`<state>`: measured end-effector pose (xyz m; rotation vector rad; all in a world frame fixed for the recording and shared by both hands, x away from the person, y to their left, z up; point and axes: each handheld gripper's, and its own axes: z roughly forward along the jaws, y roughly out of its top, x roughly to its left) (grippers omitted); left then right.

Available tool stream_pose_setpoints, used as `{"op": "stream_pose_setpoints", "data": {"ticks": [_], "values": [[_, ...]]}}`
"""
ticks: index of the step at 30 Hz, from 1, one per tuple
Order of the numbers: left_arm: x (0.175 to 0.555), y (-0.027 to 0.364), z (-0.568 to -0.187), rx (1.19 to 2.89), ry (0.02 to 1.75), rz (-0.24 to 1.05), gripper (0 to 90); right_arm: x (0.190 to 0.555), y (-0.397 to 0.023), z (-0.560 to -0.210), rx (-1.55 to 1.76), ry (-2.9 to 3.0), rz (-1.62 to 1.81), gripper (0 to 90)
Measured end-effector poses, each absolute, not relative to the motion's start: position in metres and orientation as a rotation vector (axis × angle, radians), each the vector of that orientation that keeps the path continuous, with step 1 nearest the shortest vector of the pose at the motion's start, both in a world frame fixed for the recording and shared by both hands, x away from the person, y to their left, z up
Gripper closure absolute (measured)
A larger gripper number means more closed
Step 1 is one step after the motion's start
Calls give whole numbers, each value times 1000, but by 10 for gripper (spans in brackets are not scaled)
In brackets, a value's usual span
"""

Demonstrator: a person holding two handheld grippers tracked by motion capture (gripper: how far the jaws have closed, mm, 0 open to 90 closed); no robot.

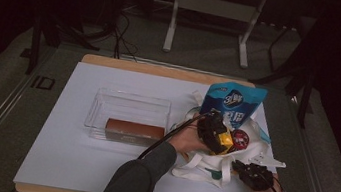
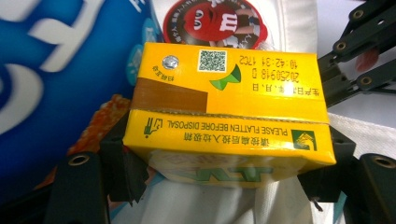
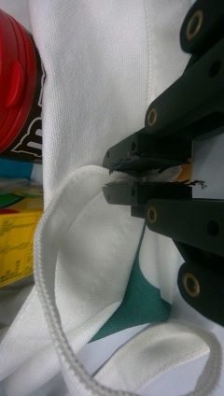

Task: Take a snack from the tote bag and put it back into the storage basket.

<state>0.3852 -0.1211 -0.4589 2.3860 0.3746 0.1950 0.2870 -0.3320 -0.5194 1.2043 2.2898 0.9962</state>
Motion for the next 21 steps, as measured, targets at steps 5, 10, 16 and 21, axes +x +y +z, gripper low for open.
{"op": "stream_pose_setpoints", "data": {"ticks": [5, 10, 16, 21], "values": [[384, -115, -450, 2355, 381, 190, 289, 287, -332, -519, 1204, 2290, 997, 817], [384, -107, -441, 2329, 384, 186, 289, 287, -332, -519, 1204, 2289, 996, 817], [381, -97, -430, 2311, 384, 196, 289, 287, -332, -519, 1203, 2288, 995, 816], [380, -87, -421, 2288, 390, 197, 288, 287, -332, -520, 1202, 2287, 995, 817]]}}
